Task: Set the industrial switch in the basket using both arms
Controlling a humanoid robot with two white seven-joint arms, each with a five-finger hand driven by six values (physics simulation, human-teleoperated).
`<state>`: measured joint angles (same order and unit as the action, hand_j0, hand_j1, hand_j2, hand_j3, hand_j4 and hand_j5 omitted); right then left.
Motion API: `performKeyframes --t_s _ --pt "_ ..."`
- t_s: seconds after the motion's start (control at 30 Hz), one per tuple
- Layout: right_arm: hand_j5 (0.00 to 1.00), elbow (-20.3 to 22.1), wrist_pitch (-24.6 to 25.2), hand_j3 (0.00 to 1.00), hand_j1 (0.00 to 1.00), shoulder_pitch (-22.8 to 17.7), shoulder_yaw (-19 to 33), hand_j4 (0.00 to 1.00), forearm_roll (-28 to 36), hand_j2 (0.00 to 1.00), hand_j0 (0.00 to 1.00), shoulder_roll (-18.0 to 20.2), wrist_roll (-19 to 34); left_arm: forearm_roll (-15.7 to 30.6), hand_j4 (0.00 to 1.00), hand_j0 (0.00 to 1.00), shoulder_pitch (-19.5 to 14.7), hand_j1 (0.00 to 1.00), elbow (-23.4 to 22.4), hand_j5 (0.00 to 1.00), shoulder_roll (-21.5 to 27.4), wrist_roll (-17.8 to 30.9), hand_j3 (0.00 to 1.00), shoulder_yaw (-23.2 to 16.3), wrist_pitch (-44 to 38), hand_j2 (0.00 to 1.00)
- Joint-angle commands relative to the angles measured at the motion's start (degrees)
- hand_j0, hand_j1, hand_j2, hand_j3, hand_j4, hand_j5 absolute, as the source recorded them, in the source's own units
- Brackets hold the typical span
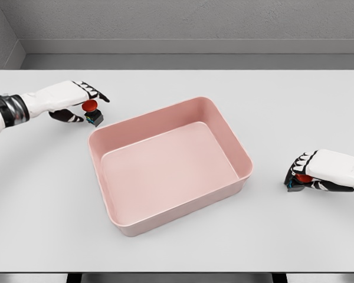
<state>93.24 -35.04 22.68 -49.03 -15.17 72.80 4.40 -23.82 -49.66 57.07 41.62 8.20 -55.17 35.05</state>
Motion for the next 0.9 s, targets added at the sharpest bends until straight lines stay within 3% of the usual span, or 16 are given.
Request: performKeyframes --t_s 0.0,0.2,0.33,0.57,0.87 --pt "0.52 0.0 0.0 0.52 0.52 0.0 0.1 0.52 0.3 0.52 0.52 0.1 0.0 0.4 0.82 0.82 -0.1 0.82 -0.2 0.82 -0.3 0.0 0.82 -0.3 0.0 0.82" --pt "0.46 0.0 0.0 0.46 0.46 0.1 1.0 0.46 0.4 0.46 0.46 0.2 0.0 0.4 0.79 0.79 -0.1 0.79 -0.3 0.79 -0.8 0.0 0.79 -0.5 0.0 0.79" --pt "0.43 0.1 0.0 0.43 0.43 0.1 3.1 0.43 0.7 0.43 0.43 0.5 0.0 0.4 0.7 0.7 -0.1 0.7 -0.3 0.7 -0.7 0.9 0.7 -0.5 0.0 0.7" --pt "0.43 0.5 0.0 0.43 0.43 0.2 4.9 0.43 1.2 0.43 0.43 -0.2 0.0 0.9 0.55 0.55 -0.1 0.55 -0.3 0.55 -0.7 2.4 0.55 -0.3 0.0 0.55" --pt "0.43 3.3 0.0 0.43 0.43 0.7 9.7 0.43 1.6 0.43 0.43 -0.3 -0.1 1.1 0.47 0.47 -0.1 0.47 -0.3 0.47 -0.7 2.4 0.47 -0.1 0.0 0.47"
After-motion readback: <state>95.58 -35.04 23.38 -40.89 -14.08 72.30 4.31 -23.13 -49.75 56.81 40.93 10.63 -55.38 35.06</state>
